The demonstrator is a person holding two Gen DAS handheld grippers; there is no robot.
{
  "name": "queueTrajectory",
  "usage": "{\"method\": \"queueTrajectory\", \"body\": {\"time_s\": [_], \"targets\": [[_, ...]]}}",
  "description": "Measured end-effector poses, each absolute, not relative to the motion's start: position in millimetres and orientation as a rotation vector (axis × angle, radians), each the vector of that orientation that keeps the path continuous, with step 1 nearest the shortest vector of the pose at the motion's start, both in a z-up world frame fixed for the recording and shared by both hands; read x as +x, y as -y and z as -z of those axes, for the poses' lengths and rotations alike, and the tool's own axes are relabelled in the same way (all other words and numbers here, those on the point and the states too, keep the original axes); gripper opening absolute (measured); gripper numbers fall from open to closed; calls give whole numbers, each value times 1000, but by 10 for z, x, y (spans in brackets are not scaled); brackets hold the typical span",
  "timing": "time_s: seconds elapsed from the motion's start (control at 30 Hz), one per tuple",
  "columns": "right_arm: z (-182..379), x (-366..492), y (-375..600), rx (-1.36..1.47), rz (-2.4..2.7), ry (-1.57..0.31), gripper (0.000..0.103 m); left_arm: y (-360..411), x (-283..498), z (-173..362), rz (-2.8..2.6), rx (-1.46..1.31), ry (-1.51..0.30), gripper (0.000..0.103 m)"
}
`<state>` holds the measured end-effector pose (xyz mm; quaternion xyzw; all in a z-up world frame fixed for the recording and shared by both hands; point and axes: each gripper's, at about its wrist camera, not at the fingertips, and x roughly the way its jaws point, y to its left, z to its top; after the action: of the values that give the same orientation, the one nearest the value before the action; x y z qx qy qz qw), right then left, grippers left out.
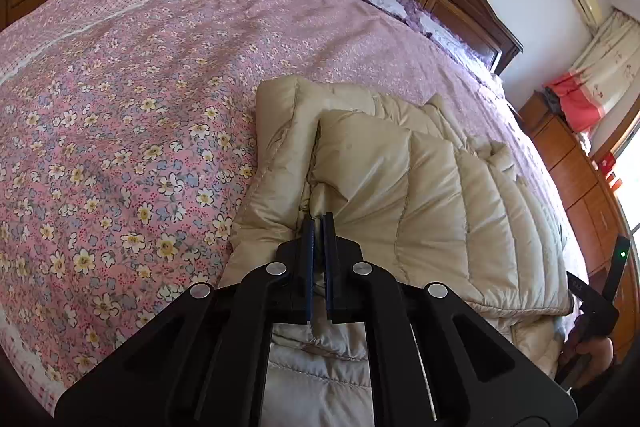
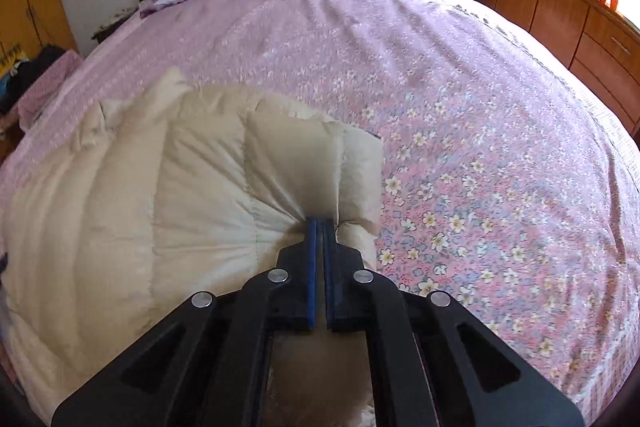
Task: Fold large clothes
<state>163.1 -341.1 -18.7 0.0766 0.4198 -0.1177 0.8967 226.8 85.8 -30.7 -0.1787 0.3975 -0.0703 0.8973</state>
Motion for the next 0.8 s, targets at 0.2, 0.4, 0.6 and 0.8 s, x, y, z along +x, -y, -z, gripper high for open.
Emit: {"method": "queueTrajectory", "body": {"time_s": [0.2, 0.4, 0.6, 0.8], "targets": [[64, 1559, 3374, 68, 202, -813, 11, -870, 2165, 158, 185, -326, -805, 21], [-477, 891, 3258, 23, 110, -605, 94, -1039, 1644, -137, 280, -294, -753, 63], [-736, 81, 3026, -92, 58, -493, 97, -1280, 1029, -289, 414, -253, -749, 73], [-628, -501, 3025, -1, -61, -551, 97, -1653, 553, -241, 468, -318, -833, 77]]}}
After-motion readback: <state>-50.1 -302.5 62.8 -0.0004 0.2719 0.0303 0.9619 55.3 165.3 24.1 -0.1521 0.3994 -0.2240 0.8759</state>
